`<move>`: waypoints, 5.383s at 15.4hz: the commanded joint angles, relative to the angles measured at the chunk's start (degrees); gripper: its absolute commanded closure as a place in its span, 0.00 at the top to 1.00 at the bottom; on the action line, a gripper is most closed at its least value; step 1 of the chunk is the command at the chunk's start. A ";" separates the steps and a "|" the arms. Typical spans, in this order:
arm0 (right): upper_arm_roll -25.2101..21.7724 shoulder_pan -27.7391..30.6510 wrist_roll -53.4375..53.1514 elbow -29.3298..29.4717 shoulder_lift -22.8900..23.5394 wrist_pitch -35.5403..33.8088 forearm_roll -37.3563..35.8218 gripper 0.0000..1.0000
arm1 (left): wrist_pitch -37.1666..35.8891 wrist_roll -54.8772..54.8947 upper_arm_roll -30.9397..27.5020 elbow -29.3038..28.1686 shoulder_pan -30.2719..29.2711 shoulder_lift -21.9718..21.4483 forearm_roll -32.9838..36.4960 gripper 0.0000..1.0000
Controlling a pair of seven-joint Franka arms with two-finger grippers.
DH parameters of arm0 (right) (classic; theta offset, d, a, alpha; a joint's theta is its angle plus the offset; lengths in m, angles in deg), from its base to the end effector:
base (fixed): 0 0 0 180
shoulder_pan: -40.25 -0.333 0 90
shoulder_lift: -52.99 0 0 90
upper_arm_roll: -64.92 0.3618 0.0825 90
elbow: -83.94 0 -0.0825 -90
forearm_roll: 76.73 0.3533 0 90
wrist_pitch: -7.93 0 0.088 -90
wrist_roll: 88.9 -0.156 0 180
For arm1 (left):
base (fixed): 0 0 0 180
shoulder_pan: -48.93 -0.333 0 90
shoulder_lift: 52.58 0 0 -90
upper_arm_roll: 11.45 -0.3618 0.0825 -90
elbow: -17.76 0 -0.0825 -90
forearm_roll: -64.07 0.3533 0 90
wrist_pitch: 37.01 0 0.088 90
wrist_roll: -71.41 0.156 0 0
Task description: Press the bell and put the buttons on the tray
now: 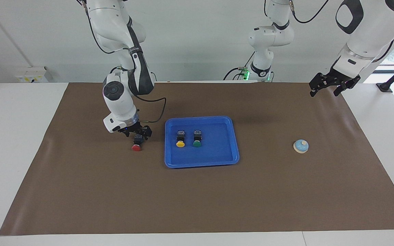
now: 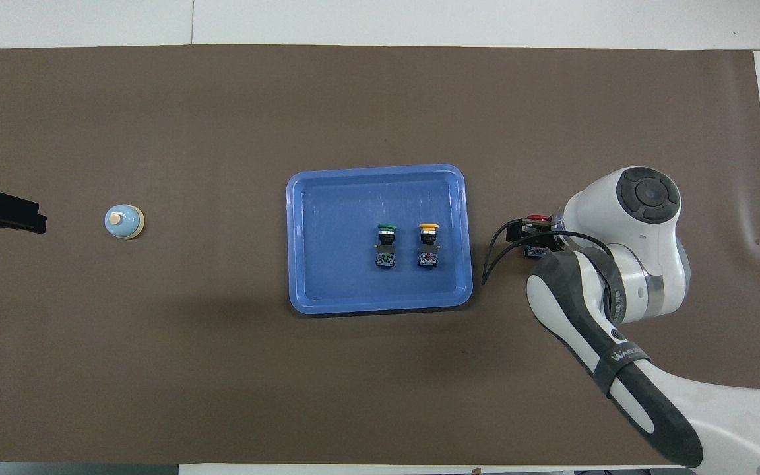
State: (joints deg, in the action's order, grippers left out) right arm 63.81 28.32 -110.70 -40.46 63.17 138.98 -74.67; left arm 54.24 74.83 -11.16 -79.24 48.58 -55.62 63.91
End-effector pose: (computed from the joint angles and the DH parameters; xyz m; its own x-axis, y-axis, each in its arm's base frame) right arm 0.5230 0.1023 0.3242 0.9747 -0.2138 -0.0656 -0.2141 -0.9768 0.0023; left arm 0.5019 0.0000 0.5966 0.9972 -0.0585 -0.0470 -0.0583 -0.9983 0.0053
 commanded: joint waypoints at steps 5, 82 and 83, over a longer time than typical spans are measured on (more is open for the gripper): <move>0.94 1.30 1.76 -2.68 -1.39 3.51 -0.30 0.74 | -0.19 -0.70 -0.02 -0.65 0.18 -0.74 0.95 1.00; 0.50 8.41 19.43 23.07 -15.71 -35.34 -2.41 1.00 | -0.19 -0.70 -0.02 -0.65 0.18 -0.74 0.95 1.00; 0.50 9.55 19.34 23.50 -15.45 -35.34 -2.33 1.00 | -0.19 -0.70 -0.02 -0.65 0.18 -0.74 0.95 1.00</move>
State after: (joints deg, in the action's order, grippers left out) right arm 63.43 35.28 -92.52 -16.30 48.33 103.82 -76.35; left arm 54.24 74.82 -11.16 -79.24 48.58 -55.62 63.91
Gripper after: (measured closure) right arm 0.000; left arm 0.000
